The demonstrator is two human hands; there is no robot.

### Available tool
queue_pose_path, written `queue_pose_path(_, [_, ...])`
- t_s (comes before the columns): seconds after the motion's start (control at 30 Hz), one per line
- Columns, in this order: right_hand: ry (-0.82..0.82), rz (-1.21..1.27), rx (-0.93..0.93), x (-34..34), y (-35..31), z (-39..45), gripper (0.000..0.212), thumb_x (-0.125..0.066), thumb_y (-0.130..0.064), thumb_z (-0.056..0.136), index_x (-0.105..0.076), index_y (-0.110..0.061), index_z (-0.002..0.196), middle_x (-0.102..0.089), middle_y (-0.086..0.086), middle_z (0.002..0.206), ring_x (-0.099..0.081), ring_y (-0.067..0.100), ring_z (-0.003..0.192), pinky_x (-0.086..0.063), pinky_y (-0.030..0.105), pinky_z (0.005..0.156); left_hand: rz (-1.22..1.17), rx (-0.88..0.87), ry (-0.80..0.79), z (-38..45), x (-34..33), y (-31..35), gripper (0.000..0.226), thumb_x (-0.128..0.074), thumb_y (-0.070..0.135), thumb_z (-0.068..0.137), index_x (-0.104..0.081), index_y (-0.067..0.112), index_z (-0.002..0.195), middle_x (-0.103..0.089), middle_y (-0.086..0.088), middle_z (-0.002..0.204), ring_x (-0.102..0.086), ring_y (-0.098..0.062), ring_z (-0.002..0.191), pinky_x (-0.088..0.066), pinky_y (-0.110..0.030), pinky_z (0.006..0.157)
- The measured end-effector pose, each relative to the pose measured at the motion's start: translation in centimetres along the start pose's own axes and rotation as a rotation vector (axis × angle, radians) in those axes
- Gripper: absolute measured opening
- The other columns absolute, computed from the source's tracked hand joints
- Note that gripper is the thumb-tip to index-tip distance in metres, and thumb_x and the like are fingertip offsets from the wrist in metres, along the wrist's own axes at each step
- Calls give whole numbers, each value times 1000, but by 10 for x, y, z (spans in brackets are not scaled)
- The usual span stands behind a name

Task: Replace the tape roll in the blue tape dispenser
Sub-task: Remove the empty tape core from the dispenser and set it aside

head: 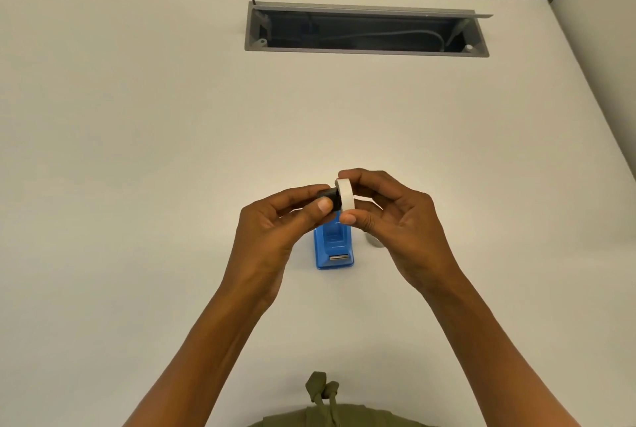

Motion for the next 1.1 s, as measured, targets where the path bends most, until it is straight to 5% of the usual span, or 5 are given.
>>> queue_pose_path(0.23, [169, 32, -25, 22, 8, 26, 48, -76, -8, 72, -64, -30, 113, -70, -8, 103, -65, 9, 99, -54, 18, 80, -69, 18, -25, 0, 5, 0, 33, -72, 30, 66, -71, 24, 99, -73, -2, 94, -69, -20, 88, -56, -25, 71])
queue_pose_path(0.4, [221, -168, -52, 29, 26, 62, 50, -77, -3, 69, -63, -20, 115, -68, -4, 111, -65, 10, 101, -53, 26, 92, -59, 51, -36, -3, 4, -10, 33, -72, 32, 64, -71, 25, 97, -73, 1, 96, -69, -19, 87, -55, -23, 67])
queue_pose_path(0.57, [187, -441, -13, 16, 47, 93, 54, -83, -16, 64, -63, -14, 114, -66, 2, 108, -61, 11, 90, -46, 3, 77, -64, 47, -30, -2, 3, -15, 31, -72, 28, 66, -71, 23, 97, -73, 1, 95, -69, -18, 89, -57, -28, 76])
queue_pose_path(0.8, [195, -495, -10, 8, 63, 117, 46, -80, -8, 67, -65, -12, 110, -67, 7, 112, -58, 13, 93, -39, -4, 70, -44, 73, -18, 1, 3, -19, 29, -72, 28, 66, -71, 26, 95, -73, 4, 93, -70, -16, 85, -56, -23, 74])
queue_pose_path(1.1, [163, -528, -30, 3, 68, 117, 52, -76, -1, 69, -61, -11, 119, -67, 7, 119, -61, 19, 105, -45, 25, 95, -61, 86, 11, 2, 5, -21, 31, -72, 29, 64, -71, 25, 94, -73, 6, 92, -70, -16, 86, -57, -23, 71])
Point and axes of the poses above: each hand's wrist, its own z-axis towards the middle knuckle, its own x-axis out of the back of the hand, y = z × x, the point moved 6 cm from there along z, towards the middle knuckle
